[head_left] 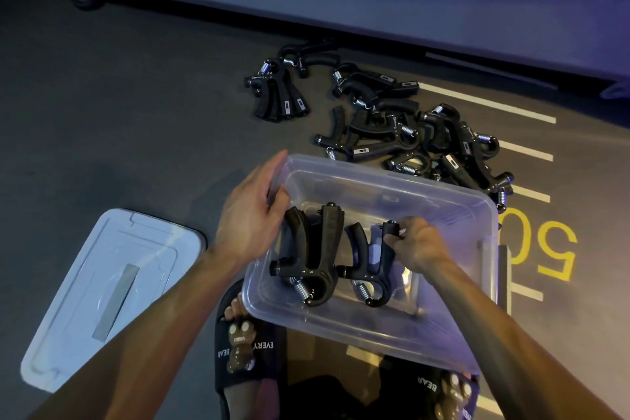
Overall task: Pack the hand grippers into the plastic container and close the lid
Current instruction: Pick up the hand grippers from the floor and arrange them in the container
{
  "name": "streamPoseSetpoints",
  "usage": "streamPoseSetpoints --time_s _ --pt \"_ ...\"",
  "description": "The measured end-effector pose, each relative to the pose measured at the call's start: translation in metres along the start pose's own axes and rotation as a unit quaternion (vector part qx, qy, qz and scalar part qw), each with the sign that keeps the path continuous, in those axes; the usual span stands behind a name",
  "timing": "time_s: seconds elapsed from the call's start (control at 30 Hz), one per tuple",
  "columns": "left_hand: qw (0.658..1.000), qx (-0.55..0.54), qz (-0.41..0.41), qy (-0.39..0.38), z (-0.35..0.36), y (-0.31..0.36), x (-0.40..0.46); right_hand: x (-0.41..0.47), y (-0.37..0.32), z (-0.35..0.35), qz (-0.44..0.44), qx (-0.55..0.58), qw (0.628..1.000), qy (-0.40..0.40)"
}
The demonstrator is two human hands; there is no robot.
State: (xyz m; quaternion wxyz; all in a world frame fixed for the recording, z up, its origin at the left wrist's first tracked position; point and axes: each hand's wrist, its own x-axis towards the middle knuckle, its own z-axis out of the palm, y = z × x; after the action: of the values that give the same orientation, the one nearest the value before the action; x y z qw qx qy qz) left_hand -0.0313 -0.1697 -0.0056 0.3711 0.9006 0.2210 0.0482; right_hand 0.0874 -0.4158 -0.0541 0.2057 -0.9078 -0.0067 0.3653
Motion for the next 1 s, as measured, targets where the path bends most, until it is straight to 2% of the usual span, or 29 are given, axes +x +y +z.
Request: streamPoseSetpoints --time_s 0.1,0.3,0.4,0.53,0.77,1.0 --pt "1.0 -0.003 0.003 0.002 0.0 0.0 0.0 -0.002 0.004 0.004 -0.005 -0.034 0.999 0.027" --pt "1.0 -0.002 -0.006 0.004 0.001 0.001 0.001 -0.014 0.003 0.024 -0.061 -0.125 0.989 -0.04" --pt "1.0 0.0 -0.003 0.002 0.0 0.001 0.0 -0.017 0.003 0.028 -0.089 -0.176 0.979 -0.046" --pt "1.0 0.004 0.0 0.007 0.0 0.001 0.0 -0.026 0.003 0.033 -0.127 -0.272 0.953 -0.042" --pt "1.0 0.001 0.002 0.003 0.001 0.0 -0.001 -0.036 0.002 0.04 -0.154 -0.39 0.904 -0.08" --pt "1.0 -0.002 -0.002 0.001 0.001 0.001 -0.002 -0.043 -0.004 0.033 -0.159 -0.407 0.894 -0.102"
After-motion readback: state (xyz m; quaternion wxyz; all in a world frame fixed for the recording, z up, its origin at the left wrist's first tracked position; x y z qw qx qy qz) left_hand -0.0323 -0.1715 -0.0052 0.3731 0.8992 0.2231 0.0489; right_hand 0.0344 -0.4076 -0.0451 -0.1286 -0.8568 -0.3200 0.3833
